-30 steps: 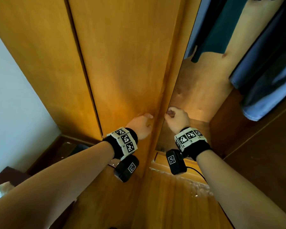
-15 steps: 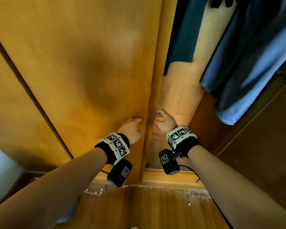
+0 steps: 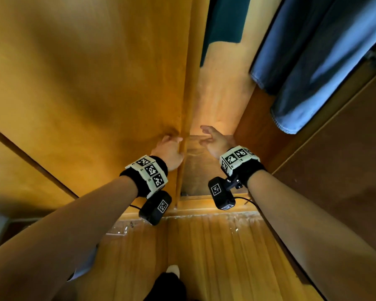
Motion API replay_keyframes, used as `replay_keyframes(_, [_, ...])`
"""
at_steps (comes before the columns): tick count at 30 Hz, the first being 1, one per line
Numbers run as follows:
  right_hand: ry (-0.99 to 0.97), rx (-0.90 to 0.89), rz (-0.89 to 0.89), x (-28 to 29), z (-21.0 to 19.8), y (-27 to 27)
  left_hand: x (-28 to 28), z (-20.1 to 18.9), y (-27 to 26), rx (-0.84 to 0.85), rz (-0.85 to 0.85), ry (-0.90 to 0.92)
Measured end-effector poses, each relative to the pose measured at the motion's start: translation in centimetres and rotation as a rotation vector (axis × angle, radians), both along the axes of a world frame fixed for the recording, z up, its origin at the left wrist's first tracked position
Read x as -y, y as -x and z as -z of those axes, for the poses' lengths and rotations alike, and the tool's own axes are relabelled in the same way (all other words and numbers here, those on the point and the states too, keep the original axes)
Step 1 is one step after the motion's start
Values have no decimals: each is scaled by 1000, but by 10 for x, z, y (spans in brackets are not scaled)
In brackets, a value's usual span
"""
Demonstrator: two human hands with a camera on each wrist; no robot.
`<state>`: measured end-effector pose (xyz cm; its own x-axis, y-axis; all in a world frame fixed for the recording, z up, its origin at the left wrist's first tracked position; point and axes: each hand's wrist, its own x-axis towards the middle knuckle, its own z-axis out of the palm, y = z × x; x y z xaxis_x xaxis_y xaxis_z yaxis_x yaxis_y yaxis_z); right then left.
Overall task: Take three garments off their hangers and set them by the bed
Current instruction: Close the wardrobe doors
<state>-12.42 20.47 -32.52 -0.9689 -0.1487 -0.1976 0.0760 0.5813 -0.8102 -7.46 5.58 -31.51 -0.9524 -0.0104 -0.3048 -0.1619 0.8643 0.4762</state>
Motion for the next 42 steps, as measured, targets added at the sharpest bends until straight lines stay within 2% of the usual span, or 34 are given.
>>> replay_keyframes(2, [-121, 58, 22, -30, 21, -12, -14, 8, -2, 49, 78, 10])
replay_keyframes(6, [-253, 319, 2, -104, 64, -47, -58, 25, -12, 172, 222, 24])
replay_keyframes(12, [-288, 462, 278, -242, 113, -135, -182, 38, -42, 216, 467, 98])
replay_keyframes(15, [-279, 478, 474, -311, 117, -185, -256, 41, -62, 193, 589, 94])
replay_keyframes(18, [-356, 502, 543, -383, 119, -233, -333, 44, -91, 169, 705, 72])
replay_keyframes(19, [-382, 506, 569, -402, 114, -247, -356, 45, -103, 162, 739, 64])
replay_keyframes(22, [-286, 534, 750, -460, 95, -287, -423, 50, -139, 180, 802, 15])
replay_keyframes(25, [-382, 479, 941, -501, 78, -306, -467, 53, -165, 175, 814, -35])
replay_keyframes(29, [-264, 215, 942, -523, 56, -308, -501, 49, -185, 153, 797, -93])
replay_keyframes(33, [-128, 74, 951, -540, 47, -311, -514, 43, -194, 111, 765, -129])
replay_keyframes(38, [-51, 42, 904, -546, 43, -314, -510, 39, -199, 150, 757, -137])
replay_keyframes(42, [46, 79, 805, -515, 36, -308, -483, 40, -198, 271, 718, -117])
